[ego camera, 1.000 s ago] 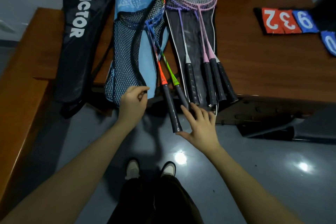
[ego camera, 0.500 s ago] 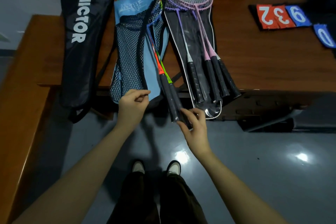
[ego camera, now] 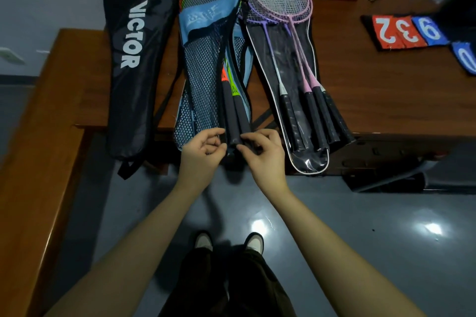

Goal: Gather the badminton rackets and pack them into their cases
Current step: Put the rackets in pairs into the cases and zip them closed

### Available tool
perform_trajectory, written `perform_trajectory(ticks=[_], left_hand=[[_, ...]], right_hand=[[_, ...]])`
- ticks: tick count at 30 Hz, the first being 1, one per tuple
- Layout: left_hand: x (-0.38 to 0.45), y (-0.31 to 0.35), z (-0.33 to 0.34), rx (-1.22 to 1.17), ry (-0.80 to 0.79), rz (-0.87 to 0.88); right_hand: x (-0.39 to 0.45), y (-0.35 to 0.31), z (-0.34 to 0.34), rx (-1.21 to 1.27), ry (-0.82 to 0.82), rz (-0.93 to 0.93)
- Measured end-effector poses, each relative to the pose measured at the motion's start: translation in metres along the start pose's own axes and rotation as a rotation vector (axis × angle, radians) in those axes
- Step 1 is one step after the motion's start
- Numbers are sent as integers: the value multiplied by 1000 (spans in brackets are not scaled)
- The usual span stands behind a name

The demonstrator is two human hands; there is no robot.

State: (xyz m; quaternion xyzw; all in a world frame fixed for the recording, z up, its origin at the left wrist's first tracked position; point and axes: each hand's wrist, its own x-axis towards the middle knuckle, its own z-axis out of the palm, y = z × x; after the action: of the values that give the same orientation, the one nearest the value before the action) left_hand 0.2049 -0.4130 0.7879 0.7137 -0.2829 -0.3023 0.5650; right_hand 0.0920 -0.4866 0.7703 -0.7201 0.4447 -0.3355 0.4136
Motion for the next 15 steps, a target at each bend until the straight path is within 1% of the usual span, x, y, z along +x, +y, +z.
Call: perform_trajectory(ticks=[3, 7, 9, 11, 13, 15], left_hand=[[1, 10, -10, -58, -14, 7], [4, 12, -21, -122, -29, -39], [5, 13, -24, -167, -26, -59], [6, 15, -26, -210, -20, -68], [8, 15, -27, -230, -27, -76], [8, 14, -28, -239, -37, -91]], right_hand=[[1, -2, 11, -14, -31, 35], [-3, -10, 16, 3, -80, 72], [-4, -16, 11, 96, -168, 29], [-5, -18, 5, 211, -302, 5], [-8, -15, 3, 296, -404, 27], [-9, -12, 5, 361, -447, 93]])
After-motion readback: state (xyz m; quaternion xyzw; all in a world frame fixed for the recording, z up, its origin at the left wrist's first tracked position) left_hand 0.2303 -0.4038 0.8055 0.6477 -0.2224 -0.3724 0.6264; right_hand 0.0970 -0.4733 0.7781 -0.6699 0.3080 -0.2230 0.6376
